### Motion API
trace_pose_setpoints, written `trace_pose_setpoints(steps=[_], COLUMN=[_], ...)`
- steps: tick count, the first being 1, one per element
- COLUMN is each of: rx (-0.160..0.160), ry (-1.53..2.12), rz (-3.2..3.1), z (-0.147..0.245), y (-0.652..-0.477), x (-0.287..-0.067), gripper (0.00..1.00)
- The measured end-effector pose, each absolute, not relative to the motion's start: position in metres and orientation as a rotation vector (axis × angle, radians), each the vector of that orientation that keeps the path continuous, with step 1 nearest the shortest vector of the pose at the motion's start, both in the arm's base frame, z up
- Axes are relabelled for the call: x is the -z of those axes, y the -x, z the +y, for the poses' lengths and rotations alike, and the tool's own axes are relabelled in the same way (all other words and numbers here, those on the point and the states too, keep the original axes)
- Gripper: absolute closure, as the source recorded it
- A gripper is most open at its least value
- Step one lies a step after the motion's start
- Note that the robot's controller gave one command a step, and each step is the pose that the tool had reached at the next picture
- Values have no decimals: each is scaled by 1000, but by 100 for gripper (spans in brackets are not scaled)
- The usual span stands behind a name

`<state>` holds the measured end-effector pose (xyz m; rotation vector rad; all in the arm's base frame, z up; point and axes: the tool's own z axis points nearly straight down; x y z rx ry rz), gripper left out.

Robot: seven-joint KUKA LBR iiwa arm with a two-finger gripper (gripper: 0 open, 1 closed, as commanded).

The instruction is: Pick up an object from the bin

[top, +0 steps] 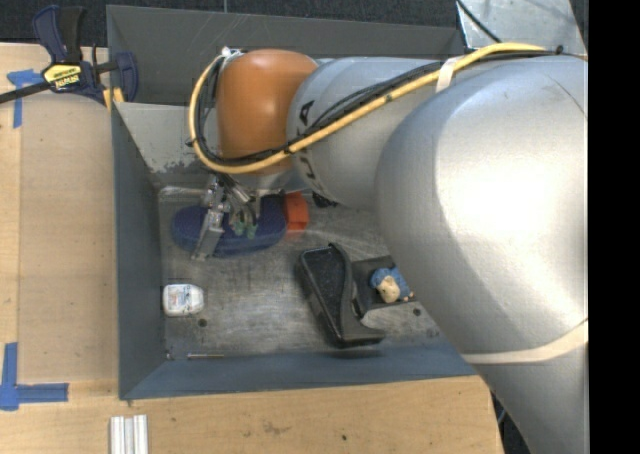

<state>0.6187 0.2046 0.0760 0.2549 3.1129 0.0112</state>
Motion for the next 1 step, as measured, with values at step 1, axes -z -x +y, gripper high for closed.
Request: trace_pose_setpoints(steps=[1], rx=[-8], ry=[-232], rz=[3121], z=[206], y=[-611], x=[-254], gripper=[100])
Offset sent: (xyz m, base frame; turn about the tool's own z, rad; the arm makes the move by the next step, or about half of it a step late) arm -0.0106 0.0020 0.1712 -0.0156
